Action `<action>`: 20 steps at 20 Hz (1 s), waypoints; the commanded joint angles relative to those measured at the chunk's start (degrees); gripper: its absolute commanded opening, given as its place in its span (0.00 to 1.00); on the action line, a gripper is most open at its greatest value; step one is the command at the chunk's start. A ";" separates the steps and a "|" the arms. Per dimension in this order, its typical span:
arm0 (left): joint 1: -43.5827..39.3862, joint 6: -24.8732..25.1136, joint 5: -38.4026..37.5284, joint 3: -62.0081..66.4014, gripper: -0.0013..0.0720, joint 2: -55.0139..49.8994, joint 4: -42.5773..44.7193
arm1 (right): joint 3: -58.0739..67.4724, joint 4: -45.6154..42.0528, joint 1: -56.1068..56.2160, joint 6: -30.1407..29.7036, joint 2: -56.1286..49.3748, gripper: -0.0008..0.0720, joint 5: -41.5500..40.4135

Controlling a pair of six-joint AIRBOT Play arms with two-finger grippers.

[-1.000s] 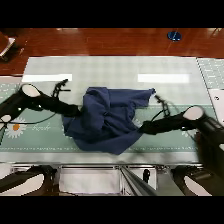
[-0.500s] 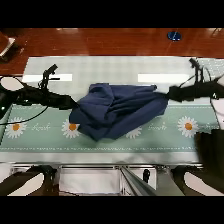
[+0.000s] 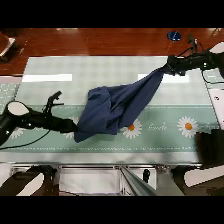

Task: Fold the shirts.

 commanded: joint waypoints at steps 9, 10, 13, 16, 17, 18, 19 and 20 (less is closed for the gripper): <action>1.53 -2.25 7.98 0.98 0.71 0.66 -0.31 | 2.27 -9.86 -3.56 2.51 1.55 0.51 16.20; 2.56 -2.25 7.56 2.19 0.71 0.66 0.57 | -0.31 -15.91 -4.83 3.96 5.60 0.58 15.82; 6.64 -2.21 7.50 3.23 0.71 0.52 2.23 | -17.46 -21.46 -7.58 4.79 18.47 0.58 9.99; 8.85 -2.25 2.86 3.23 0.71 -2.58 3.02 | -42.36 -8.20 -6.45 2.21 31.08 0.58 2.14; 8.81 -2.25 1.29 3.21 0.71 -4.37 3.02 | -48.87 -2.78 -5.27 1.05 33.94 0.58 -0.15; 8.63 -2.23 0.57 3.19 0.71 -6.32 2.86 | -54.25 0.70 -3.39 0.72 35.89 0.58 -2.29; 8.39 -2.23 0.50 3.04 0.71 -8.37 2.80 | -57.59 1.92 -1.22 0.72 36.76 0.58 -3.91; 7.98 -2.19 0.52 2.84 0.71 -10.40 2.80 | -59.54 2.34 1.05 0.79 36.89 0.58 -4.90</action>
